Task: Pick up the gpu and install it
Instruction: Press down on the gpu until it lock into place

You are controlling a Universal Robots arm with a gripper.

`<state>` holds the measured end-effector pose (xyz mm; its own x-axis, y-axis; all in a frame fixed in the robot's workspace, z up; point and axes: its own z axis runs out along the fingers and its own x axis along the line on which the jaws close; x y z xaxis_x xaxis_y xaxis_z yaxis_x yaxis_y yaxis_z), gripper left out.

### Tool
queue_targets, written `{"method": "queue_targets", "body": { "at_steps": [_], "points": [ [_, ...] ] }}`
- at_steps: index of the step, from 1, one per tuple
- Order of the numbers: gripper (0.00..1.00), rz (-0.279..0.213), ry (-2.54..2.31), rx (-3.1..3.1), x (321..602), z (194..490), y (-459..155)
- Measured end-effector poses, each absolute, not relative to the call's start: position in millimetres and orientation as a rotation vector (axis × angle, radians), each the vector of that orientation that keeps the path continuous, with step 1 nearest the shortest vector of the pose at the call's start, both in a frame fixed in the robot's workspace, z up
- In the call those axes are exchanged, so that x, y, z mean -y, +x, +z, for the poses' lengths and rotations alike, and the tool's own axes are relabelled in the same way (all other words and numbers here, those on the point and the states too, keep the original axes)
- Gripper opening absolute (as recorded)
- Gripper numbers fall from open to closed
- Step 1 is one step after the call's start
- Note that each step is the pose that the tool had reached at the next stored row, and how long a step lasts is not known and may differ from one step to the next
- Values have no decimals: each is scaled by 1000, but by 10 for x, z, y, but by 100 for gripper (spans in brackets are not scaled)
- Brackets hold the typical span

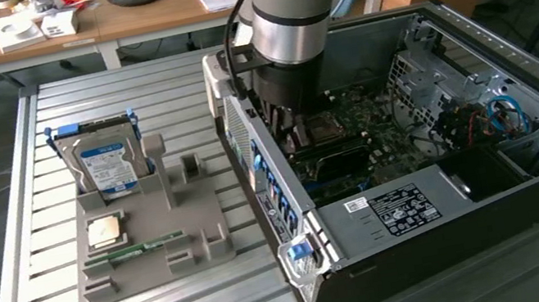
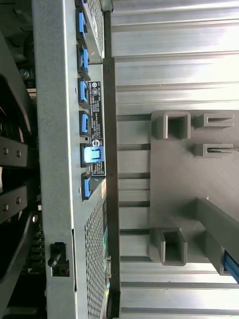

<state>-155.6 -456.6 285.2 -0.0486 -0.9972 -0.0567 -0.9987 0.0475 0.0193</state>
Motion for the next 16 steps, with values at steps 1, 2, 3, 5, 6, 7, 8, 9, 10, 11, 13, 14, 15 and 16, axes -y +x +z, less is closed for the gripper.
{"method": "queue_targets", "body": {
  "at_steps": [1,2,3,5,6,7,8,9,10,11,13,14,15,16],
  "points": [
    [10,83,-2147,-2254,4565,2852,-1546],
    [10,84,-2147,-2254,4565,2853,-1534],
    [10,84,-2147,-2254,4564,2853,-1519],
    [10,84,-2147,-2253,4562,2851,-1485],
    [10,84,-2147,-2253,4561,2852,-1471],
    [10,84,-2147,-2253,4559,2852,-1455],
    [10,84,-2147,-2252,4557,2852,-1439],
    [10,84,-2147,-2252,4553,2852,-1421],
    [10,84,-2147,-2252,4549,2852,-1403],
    [10,85,-2147,-2252,4544,2852,-1384],
    [10,85,-2147,-2252,4535,2852,-1337],
    [10,85,-2146,-2252,4531,2852,-1310],
    [10,85,-2146,-2252,4527,2852,-1277],
    [10,85,-2147,-2252,4524,2851,-1247]
  ]
}}
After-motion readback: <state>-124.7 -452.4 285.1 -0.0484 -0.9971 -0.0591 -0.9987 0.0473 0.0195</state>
